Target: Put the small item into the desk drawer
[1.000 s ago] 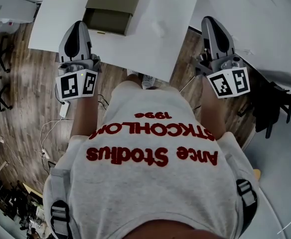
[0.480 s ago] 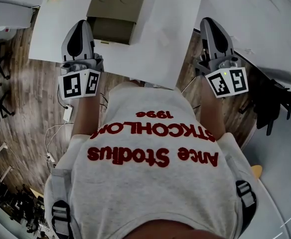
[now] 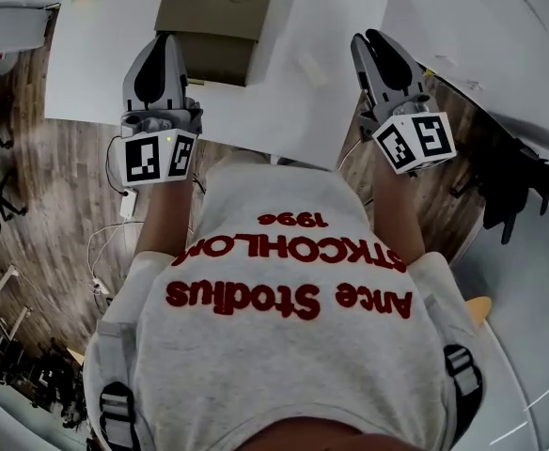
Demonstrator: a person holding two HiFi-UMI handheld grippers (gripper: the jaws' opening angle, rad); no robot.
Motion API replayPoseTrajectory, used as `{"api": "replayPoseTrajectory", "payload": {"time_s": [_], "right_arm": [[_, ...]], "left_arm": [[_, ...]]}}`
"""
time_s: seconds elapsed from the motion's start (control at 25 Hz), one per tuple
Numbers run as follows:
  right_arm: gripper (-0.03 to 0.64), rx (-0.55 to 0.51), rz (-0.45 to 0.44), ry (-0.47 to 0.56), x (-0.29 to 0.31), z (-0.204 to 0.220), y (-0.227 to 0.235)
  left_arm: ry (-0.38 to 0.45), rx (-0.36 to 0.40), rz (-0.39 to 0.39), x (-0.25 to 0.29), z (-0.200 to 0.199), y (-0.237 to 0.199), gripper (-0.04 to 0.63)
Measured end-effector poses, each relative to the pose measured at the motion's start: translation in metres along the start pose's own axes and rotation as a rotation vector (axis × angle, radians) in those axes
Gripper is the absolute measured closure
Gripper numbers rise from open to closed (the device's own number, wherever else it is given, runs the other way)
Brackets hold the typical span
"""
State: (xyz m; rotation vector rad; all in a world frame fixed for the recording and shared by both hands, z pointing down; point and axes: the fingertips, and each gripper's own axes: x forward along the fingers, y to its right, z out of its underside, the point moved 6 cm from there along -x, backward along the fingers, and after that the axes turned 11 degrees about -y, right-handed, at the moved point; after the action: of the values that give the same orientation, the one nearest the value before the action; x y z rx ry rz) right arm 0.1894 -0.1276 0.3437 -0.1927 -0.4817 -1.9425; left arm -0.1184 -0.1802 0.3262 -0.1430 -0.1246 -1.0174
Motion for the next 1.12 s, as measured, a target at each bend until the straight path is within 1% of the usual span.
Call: {"api": "replayPoseTrajectory", "payload": {"time_s": [0.2, 0.44, 0.6, 0.72, 0.88, 1.04, 1.12], "right_arm": [[0.515, 0.028, 0.018, -0.129, 0.024, 0.039, 0.007], [0.480, 0.070, 0.006, -0.282, 0.046, 0.092, 0.013], [0.475, 0.082, -0.012, -0.381, 0.062, 0.124, 0.012], [0.457, 0.064, -0.018, -0.464, 0.072, 0.148, 0.010], [0.436, 0.013, -0.012, -0.559, 0.080, 0.174, 0.010], [0.439, -0.016, -0.014, -0.614, 0.082, 0.187, 0.008], [0.473, -0.018, -0.025, -0.636, 0.082, 0.192, 0.005]], "left_arm": [[-0.054, -0.030, 0.022, 0.015, 0.019, 0.000, 0.588], [-0.110, -0.046, 0.051, 0.026, 0.039, 0.006, 0.588], [-0.143, -0.050, 0.057, 0.029, 0.048, 0.004, 0.588], [-0.158, -0.048, 0.057, 0.030, 0.052, 0.003, 0.588], [-0.179, -0.058, 0.051, 0.031, 0.059, -0.002, 0.589], [-0.193, -0.056, 0.040, 0.028, 0.064, -0.007, 0.588], [-0.198, -0.054, 0.036, 0.027, 0.065, -0.008, 0.589]]}}
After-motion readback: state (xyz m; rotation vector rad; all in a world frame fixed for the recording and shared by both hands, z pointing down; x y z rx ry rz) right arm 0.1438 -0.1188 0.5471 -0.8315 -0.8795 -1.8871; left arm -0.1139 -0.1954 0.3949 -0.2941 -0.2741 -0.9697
